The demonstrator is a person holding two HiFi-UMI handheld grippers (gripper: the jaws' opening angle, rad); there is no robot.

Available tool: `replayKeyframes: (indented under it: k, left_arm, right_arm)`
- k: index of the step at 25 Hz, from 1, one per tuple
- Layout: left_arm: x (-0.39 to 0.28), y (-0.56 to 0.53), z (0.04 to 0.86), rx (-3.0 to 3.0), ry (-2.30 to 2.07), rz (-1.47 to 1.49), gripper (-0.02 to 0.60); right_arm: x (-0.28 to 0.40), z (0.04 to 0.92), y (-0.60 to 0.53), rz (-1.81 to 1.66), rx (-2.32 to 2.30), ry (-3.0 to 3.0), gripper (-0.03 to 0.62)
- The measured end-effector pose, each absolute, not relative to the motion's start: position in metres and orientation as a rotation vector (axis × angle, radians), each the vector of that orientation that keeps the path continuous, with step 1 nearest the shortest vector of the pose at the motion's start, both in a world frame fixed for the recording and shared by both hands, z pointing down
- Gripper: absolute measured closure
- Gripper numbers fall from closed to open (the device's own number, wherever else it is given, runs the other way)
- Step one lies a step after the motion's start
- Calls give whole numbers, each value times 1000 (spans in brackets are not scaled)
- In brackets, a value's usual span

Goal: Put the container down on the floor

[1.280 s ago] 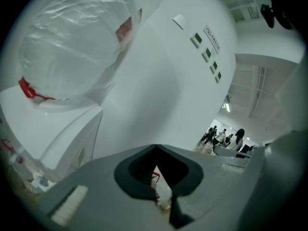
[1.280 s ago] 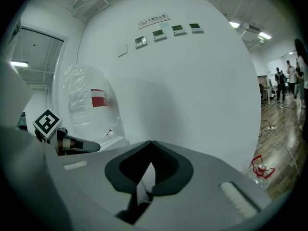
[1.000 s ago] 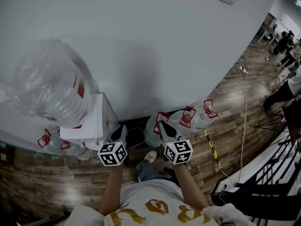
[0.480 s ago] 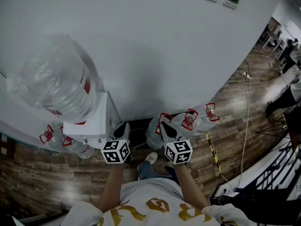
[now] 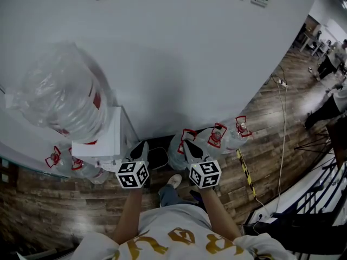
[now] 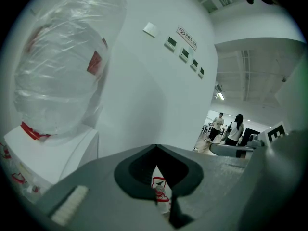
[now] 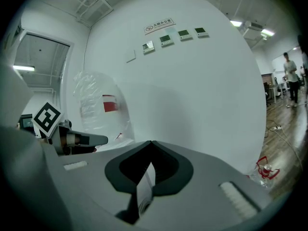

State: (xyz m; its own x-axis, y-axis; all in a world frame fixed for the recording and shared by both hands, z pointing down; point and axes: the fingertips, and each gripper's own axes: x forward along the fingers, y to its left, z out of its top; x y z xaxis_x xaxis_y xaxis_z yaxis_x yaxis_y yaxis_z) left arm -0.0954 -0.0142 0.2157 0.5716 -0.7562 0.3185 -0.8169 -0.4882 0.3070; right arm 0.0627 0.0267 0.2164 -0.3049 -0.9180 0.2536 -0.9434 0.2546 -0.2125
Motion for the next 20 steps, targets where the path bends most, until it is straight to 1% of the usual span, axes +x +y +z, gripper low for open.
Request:
replayKeyframes:
  k: [20]
  left_arm:
    - [-95, -11, 216, 2382, -1220, 143, 581]
  right_arm:
    - [54, 226, 36, 510, 1786, -2394, 569]
